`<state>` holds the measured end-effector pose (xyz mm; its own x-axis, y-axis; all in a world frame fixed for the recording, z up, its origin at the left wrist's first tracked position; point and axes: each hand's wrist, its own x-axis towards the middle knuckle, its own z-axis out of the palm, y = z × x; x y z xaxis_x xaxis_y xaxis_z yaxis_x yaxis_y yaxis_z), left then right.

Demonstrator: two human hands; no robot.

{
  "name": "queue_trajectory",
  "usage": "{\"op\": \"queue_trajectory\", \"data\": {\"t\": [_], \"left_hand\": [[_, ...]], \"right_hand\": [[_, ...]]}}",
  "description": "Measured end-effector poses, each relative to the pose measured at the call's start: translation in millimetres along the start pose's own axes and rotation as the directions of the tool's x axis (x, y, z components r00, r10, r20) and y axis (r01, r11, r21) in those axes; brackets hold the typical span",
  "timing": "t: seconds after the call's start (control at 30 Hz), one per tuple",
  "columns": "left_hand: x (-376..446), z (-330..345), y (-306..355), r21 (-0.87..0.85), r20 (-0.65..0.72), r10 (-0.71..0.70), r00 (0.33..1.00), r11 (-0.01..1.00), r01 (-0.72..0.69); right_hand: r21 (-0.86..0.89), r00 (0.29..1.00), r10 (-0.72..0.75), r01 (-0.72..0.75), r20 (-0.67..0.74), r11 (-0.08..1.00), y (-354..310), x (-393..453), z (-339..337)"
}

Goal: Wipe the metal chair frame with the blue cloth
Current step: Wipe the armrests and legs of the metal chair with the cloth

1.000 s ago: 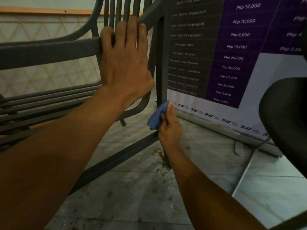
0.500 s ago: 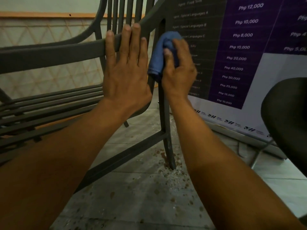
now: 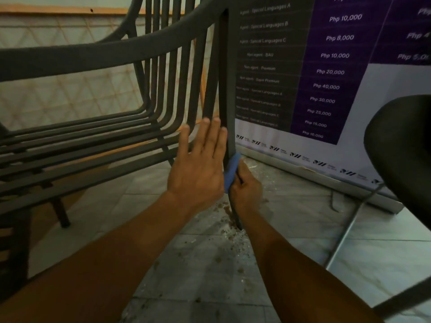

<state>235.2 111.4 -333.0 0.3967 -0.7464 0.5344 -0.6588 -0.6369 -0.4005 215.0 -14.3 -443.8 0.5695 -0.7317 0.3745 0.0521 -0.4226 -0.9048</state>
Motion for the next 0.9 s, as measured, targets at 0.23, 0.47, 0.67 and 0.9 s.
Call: {"op": "queue_trajectory", "data": {"t": [0.23, 0.47, 0.67, 0.9], "left_hand": [[-13, 43, 15, -0.084, 0.112, 0.04, 0.993, 0.996, -0.031], [-40, 84, 25, -0.089, 0.439, -0.043, 0.898, 0.992, 0.091], [-51, 92, 26, -0.122, 0.422, -0.065, 0.904, 0.984, 0.127], [-51, 88, 28, -0.118, 0.437, -0.04, 0.899, 0.988, 0.101]], "right_hand": [[0.011, 0.954, -0.107, 0.115, -0.279, 0.993, -33, 22, -14], [-0.012, 0.967, -0.227, 0.228, -0.119, 0.974, -8, 13, 7], [-0.041, 0.998, -0.066, 0.066, -0.001, 0.997, 28, -1, 13], [-0.234, 0.964, 0.228, -0.193, 0.134, 0.953, 73, -18, 6]]}}
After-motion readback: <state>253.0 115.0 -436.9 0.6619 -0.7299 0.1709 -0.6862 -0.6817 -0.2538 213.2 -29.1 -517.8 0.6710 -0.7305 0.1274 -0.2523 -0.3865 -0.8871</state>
